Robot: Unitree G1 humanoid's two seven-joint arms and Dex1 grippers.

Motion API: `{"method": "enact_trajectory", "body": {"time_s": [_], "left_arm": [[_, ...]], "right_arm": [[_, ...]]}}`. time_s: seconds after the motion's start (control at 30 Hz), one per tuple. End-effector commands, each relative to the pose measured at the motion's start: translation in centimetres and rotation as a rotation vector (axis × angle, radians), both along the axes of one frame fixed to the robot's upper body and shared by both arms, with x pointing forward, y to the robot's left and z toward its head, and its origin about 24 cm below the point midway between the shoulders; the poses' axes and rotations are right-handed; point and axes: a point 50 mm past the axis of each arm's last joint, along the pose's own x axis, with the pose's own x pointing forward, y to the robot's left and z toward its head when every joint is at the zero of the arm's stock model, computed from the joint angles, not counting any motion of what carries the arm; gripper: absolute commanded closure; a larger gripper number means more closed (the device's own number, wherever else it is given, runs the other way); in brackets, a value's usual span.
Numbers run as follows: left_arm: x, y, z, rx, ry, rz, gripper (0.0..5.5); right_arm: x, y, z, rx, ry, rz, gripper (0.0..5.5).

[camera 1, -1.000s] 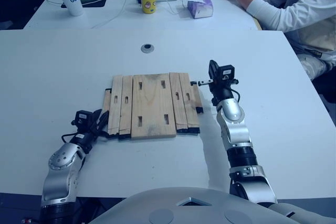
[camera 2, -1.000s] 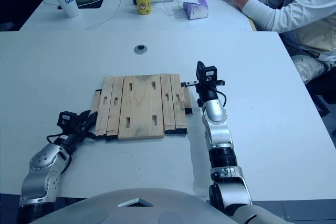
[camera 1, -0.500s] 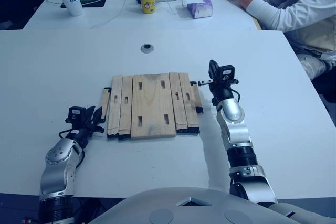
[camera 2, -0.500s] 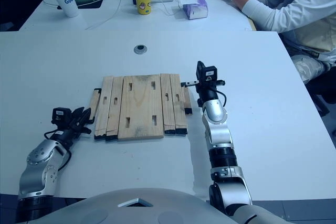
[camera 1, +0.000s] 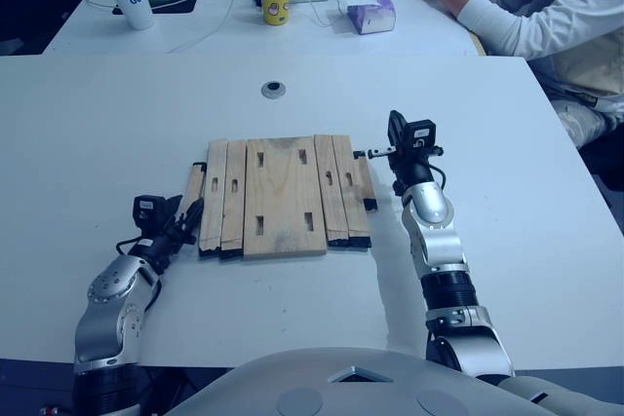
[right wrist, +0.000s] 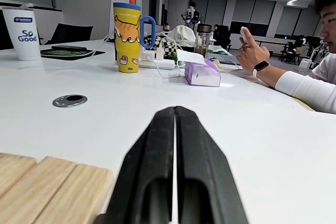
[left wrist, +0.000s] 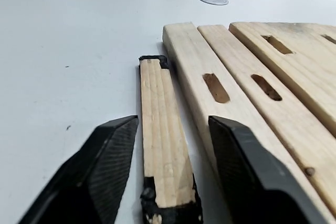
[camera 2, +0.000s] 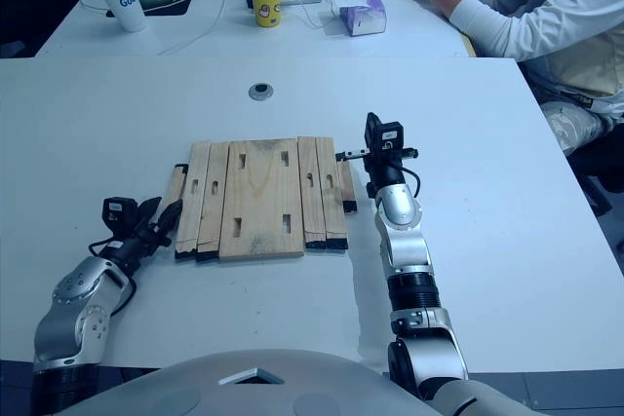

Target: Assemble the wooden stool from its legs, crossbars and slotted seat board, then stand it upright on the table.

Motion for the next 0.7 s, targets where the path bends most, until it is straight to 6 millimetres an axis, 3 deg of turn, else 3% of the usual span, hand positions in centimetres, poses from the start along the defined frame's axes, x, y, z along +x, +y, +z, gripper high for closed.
{"method": "enact_trajectory", "body": {"time_s": [0.03,0.33,0.7], "left_arm": [[-0.5,0.3,-0.6,0.033,0.039,0.016,2.83],[-0.4,0.8,0.5,-0.018,-0.041,0.089,2.83],[-1.0,0.5,-0.5,0.01,0.016,0.07,2.83]], "right_arm": [[0.0,0.1,0.2,-0.005,-0.005,-0.001,5.5],[-0.2,0.1,0.1,-0.007,-0.001,0.0,5.5],[-0.2,0.2,0.0,-0.017,0.003,0.006,5.5]]}}
